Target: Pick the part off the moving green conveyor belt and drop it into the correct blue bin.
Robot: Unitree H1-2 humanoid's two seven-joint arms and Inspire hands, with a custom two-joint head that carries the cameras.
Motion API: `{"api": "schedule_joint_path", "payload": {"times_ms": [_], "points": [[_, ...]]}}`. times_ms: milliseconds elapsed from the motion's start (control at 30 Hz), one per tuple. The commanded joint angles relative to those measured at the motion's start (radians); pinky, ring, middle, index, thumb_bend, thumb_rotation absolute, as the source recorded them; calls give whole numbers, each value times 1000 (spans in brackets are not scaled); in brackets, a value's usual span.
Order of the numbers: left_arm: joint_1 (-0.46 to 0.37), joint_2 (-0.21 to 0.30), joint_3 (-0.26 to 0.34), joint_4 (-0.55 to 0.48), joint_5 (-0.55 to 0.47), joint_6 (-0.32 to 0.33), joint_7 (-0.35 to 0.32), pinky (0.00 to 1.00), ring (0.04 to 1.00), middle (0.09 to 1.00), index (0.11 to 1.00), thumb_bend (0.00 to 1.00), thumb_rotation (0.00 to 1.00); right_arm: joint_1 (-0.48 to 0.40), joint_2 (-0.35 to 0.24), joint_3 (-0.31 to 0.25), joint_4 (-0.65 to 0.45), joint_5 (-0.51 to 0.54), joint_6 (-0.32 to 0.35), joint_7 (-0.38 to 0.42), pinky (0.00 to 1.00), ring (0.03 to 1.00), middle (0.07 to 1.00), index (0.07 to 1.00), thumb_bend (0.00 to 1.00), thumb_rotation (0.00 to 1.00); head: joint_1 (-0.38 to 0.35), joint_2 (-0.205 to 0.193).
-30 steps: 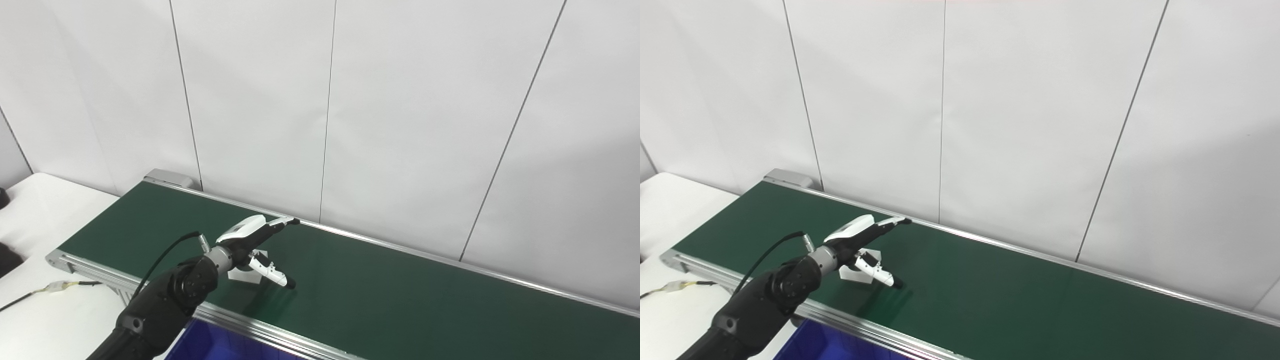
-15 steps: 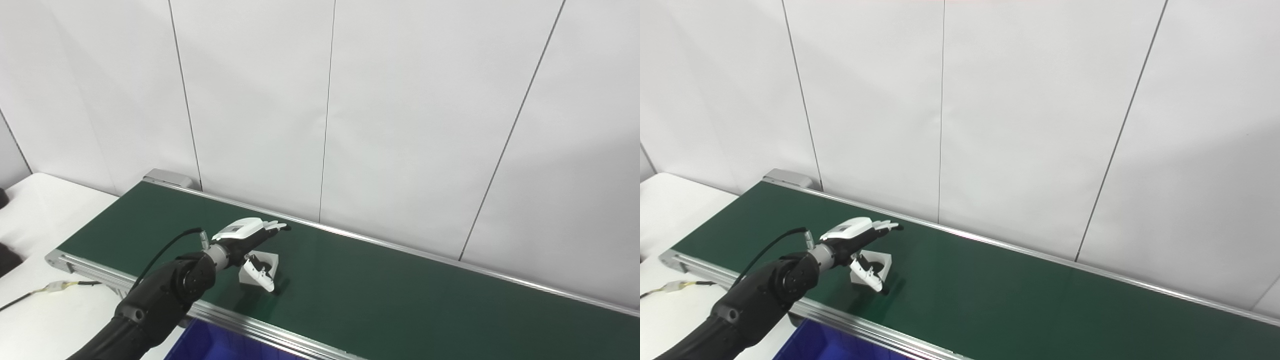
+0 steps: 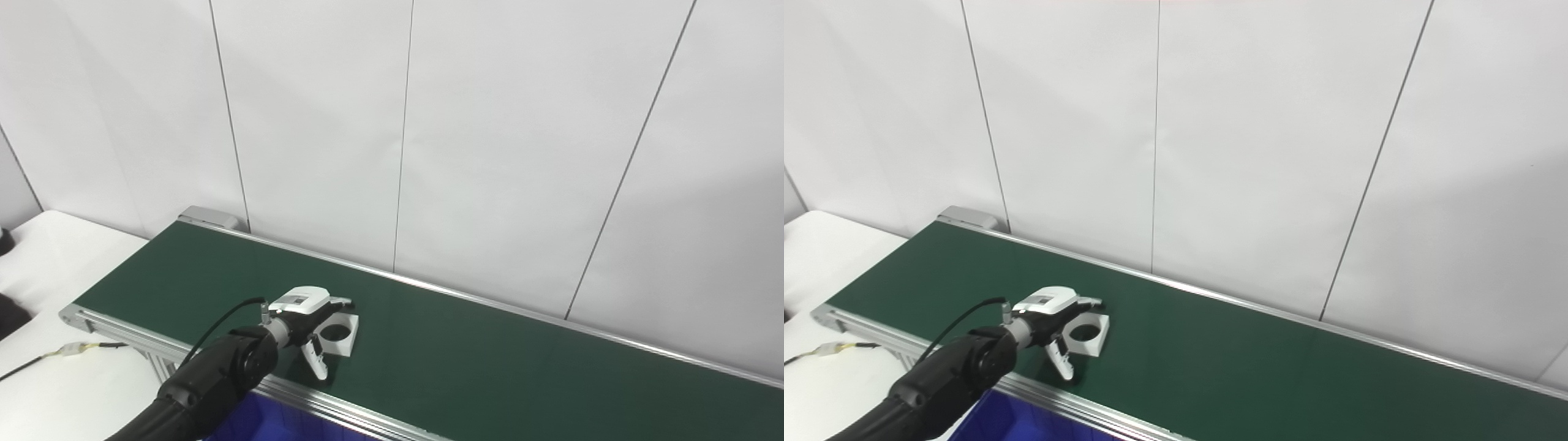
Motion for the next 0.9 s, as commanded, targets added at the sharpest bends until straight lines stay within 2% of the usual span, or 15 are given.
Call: {"api": "schedule_joint_path", "payload": {"times_ms": [0, 33, 67, 100, 167, 200, 267, 300, 333, 367, 400, 567, 700, 867], "points": [[-24, -10, -1, 22, 21, -19, 85, 921, 909, 914, 889, 722, 15, 1, -3, -5, -31, 12, -19, -2, 772, 834, 855, 856, 992, 98, 0, 1], [-27, -23, 4, 43, 15, -32, 122, 915, 903, 907, 883, 717, 7, 4, -2, -5, -39, 12, -15, -3, 771, 835, 855, 856, 992, 100, -1, 5], [-30, -31, 7, 58, 10, -41, 146, 852, 866, 877, 858, 652, 3, 7, -1, -6, -44, 12, -11, -4, 755, 832, 853, 854, 993, 96, -1, 5], [-36, -41, 12, 80, 3, -55, 174, 830, 853, 867, 850, 631, 1, 9, -1, -6, -49, 11, -9, -4, 750, 831, 853, 853, 993, 95, 1, 6], [-47, -58, 22, 113, -13, -73, 212, 707, 780, 820, 813, 541, 0, 10, -2, -6, -52, 10, -13, -4, 739, 826, 850, 852, 991, 106, 3, 7], [-51, -70, 34, 129, -30, -89, 232, 620, 700, 758, 774, 504, 0, 11, -3, -6, -51, 7, -20, -5, 735, 824, 847, 850, 991, 116, 3, 10], [-59, -89, 50, 151, -60, -110, 256, 573, 655, 723, 752, 488, 0, 13, -3, -6, -53, 6, -22, -6, 734, 822, 845, 849, 991, 121, 2, 12], [-62, -96, 56, 160, -72, -116, 262, 512, 586, 612, 727, 504, 0, 14, -2, -6, -55, 7, -20, -6, 737, 825, 848, 852, 992, 123, 2, 12], [-66, -105, 58, 164, -78, -110, 262, 481, 550, 556, 715, 512, 0, 16, -1, -6, -58, 15, -16, -4, 739, 827, 849, 853, 992, 125, 2, 13], [-69, -111, 59, 167, -82, -105, 263, 430, 496, 482, 615, 506, 0, 18, 0, -7, -61, 20, -14, -3, 745, 830, 851, 855, 992, 119, 2, 13], [-71, -117, 59, 168, -82, -98, 263, 392, 456, 468, 550, 507, 0, 19, 1, -7, -60, 25, -14, -1, 751, 833, 854, 856, 994, 121, 1, 14], [-73, -130, 50, 164, -81, -72, 266, 377, 457, 433, 514, 512, 0, 19, -1, -8, -57, 27, -16, -1, 762, 839, 856, 861, 995, 143, 6, 14], [-77, -131, 47, 162, -92, -47, 228, 417, 497, 452, 507, 514, 0, 15, -1, -9, -50, 17, -23, -4, 751, 831, 852, 859, 1000, 174, 6, 14], [-82, -123, 39, 161, -93, -39, 203, 411, 487, 448, 509, 515, 0, 11, 1, -11, -47, 21, -18, -6, 751, 824, 848, 852, 1000, 177, 4, 15]]}}
